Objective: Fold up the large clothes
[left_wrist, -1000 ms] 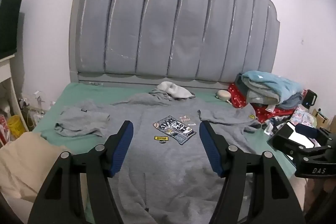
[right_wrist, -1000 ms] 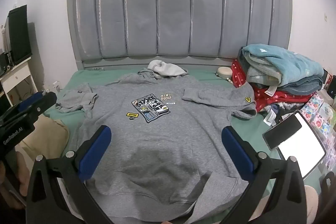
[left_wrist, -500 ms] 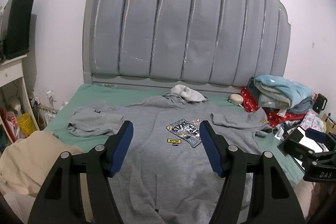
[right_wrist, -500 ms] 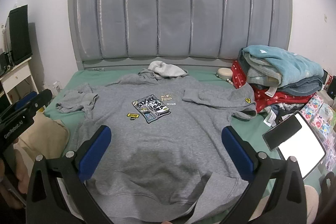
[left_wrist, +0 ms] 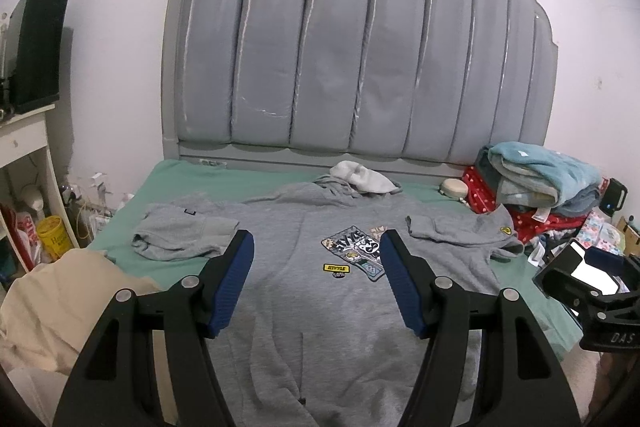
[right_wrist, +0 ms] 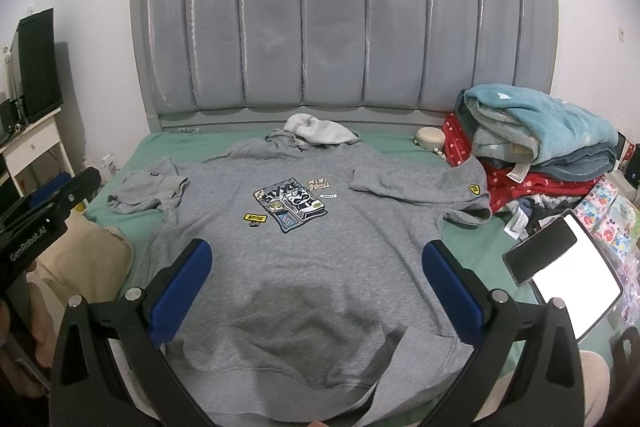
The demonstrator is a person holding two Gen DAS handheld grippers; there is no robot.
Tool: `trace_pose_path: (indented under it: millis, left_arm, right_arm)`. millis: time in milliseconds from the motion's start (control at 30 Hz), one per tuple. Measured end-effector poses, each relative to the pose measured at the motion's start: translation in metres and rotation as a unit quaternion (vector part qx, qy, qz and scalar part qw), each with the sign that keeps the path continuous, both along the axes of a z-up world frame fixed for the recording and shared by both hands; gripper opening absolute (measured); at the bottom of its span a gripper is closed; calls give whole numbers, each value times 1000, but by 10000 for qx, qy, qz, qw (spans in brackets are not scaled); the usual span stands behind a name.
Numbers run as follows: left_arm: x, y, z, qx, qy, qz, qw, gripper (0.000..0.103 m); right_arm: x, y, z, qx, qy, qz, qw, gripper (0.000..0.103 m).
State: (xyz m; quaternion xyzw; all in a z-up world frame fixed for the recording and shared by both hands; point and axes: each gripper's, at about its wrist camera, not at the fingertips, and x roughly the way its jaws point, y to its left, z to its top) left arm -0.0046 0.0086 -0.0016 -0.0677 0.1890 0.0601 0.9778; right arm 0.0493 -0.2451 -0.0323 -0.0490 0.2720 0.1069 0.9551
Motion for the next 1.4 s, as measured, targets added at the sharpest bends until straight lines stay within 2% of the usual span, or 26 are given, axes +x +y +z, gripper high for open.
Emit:
trace_pose_path:
  millis: [1400]
  left_arm:
    - [1, 8, 3, 35, 18, 32, 10000, 69]
  right_arm:
    - [-3, 1, -2, -6, -9, -3, 10000, 103]
